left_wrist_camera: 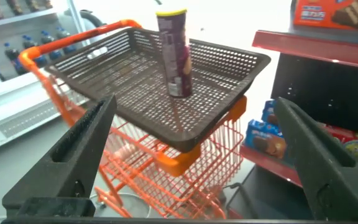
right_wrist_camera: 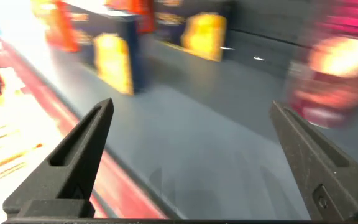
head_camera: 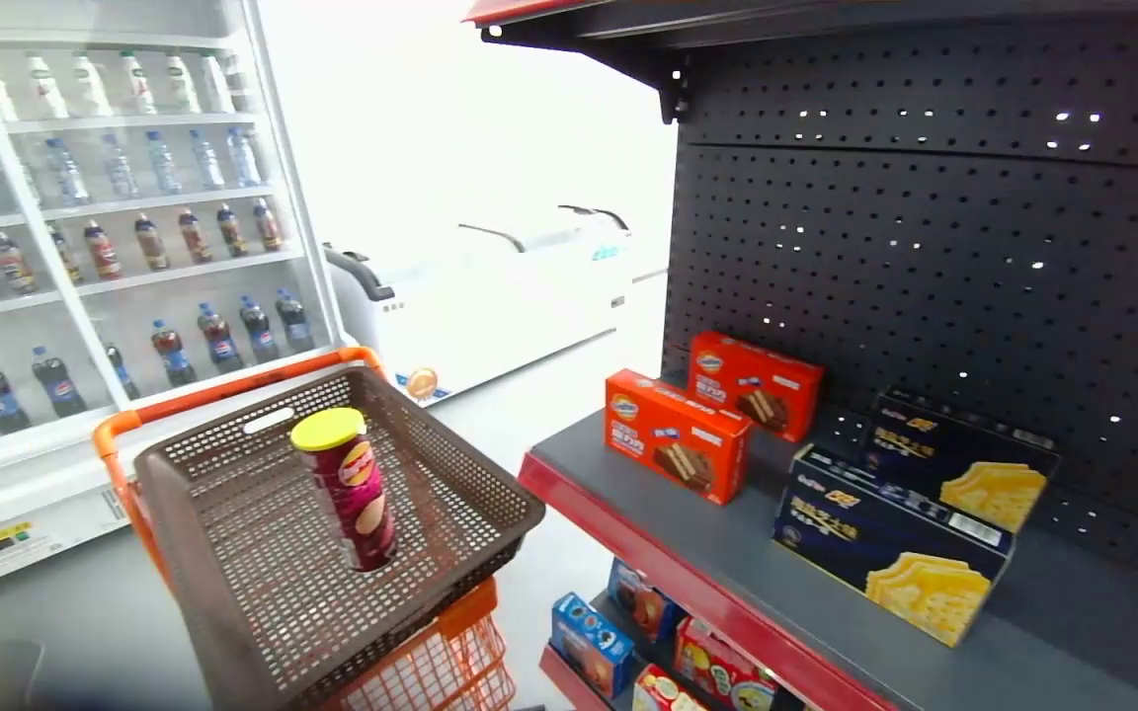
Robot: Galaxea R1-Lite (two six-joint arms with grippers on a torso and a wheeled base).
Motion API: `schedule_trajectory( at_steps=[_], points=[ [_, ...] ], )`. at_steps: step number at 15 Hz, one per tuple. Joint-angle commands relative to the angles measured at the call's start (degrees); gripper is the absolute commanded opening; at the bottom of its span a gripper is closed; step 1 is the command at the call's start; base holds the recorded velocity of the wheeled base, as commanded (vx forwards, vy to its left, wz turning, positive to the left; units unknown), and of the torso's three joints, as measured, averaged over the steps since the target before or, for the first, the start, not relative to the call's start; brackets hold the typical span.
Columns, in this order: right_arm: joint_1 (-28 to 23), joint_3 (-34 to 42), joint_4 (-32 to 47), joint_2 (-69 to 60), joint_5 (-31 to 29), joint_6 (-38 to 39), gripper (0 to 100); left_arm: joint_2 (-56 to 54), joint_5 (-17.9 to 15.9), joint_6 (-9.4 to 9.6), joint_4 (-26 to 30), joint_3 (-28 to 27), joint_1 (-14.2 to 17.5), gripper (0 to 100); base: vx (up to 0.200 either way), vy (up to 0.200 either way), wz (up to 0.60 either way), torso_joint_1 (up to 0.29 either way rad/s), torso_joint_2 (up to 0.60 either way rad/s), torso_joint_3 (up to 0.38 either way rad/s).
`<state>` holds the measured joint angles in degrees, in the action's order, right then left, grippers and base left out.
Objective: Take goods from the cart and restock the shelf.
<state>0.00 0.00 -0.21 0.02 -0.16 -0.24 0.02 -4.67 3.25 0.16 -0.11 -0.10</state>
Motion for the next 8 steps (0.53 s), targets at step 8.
schedule_trajectory(
  at_steps=[8],
  points=[
    [0.0, 0.0, -0.1, 0.0, 0.0, 0.0, 100, 0.0, 0.4, -0.35, 0.1, -0.1, 0.0, 100, 0.000, 0.000, 0.00, 0.000, 0.00, 0.000]
  ],
)
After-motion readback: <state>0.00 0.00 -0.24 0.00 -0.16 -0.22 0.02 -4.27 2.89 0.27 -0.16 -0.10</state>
